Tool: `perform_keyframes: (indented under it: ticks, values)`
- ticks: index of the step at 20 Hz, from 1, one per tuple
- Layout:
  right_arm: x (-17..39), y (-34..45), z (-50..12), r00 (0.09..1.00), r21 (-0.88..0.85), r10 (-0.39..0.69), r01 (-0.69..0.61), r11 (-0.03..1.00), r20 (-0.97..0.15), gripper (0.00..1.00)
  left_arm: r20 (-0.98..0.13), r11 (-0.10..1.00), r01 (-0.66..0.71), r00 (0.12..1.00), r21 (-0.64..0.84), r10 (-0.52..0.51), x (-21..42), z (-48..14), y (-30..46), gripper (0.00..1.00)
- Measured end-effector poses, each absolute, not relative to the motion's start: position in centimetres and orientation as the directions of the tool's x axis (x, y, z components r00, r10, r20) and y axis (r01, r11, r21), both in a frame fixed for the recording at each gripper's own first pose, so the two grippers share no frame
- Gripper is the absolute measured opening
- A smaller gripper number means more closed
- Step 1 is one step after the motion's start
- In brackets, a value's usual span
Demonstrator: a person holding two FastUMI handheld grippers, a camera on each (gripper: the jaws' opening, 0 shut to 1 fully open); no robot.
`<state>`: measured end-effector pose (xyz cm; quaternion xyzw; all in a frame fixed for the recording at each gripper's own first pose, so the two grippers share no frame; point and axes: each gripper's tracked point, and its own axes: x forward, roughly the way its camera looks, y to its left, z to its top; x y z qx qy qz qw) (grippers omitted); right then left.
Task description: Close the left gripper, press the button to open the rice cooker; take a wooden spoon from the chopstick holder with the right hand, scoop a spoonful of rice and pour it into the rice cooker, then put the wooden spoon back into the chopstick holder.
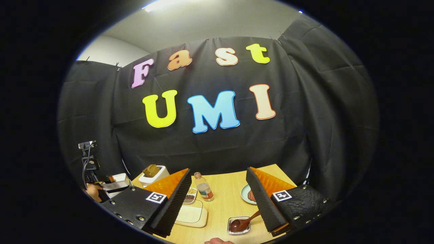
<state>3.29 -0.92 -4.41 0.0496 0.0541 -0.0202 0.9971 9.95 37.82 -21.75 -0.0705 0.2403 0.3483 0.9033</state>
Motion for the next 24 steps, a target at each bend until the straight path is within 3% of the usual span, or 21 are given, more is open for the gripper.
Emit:
perform_keyframes:
  ticks: [24]
  values:
    - [2.8,-1.5,-6.3,0.985,0.118,-0.061,0.081,0.99,-0.159,0.98,-0.551,0.756,-0.653,0.616,0.044,0.564,9.3,-25.7,37.6,0.99]
